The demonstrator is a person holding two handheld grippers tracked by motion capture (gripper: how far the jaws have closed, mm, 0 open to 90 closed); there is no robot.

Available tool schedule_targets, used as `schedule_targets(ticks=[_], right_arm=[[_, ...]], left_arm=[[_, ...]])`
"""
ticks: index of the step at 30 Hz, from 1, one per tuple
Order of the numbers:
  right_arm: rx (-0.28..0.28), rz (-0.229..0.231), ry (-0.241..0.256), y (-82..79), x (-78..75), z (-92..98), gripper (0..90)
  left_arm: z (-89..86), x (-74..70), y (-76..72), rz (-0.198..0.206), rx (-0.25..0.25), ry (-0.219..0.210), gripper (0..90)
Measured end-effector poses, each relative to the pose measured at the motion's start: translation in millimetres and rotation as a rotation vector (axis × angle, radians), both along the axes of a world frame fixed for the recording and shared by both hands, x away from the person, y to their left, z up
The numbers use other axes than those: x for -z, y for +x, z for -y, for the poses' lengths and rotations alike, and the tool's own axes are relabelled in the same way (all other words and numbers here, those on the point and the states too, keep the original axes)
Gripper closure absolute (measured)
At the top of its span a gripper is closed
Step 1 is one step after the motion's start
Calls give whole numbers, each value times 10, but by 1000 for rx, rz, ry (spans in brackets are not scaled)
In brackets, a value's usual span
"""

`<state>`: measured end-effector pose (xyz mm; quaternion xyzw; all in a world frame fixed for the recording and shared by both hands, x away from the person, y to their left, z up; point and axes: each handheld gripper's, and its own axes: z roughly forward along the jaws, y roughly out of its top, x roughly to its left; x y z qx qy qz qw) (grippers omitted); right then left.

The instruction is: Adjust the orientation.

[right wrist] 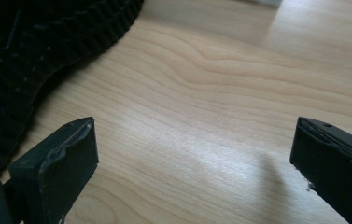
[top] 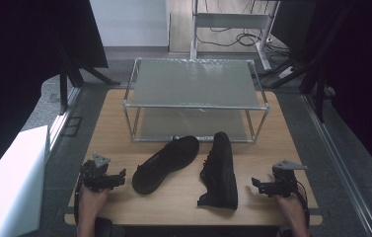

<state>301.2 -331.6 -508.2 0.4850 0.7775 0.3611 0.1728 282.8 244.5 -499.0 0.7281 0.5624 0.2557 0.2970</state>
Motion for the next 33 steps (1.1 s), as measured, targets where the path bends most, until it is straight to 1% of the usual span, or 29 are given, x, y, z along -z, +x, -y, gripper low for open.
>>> schedule_targets(ticks=[7,10,13,17,23,29,33], right_arm=[[-7,1,6,0,0,-10,24],[-10,1,11,0,-1,-17,28],[-12,3,12,3,3,-20,32],[-19,0,16,6,6,-25,41],[-14,8,21,2,-5,-26,53],[-11,15,28,-1,-14,-14,63],[-8,18,37,-4,-20,-10,68]], left_arm=[[-11,-14,0,32,3,-45,11],[-1,-12,6,39,5,-42,0],[3,-19,11,43,8,-50,0],[3,-29,23,11,5,-73,0],[11,-42,29,10,6,-75,0],[26,-28,49,2,10,-63,0],[40,-15,73,7,14,-62,0]])
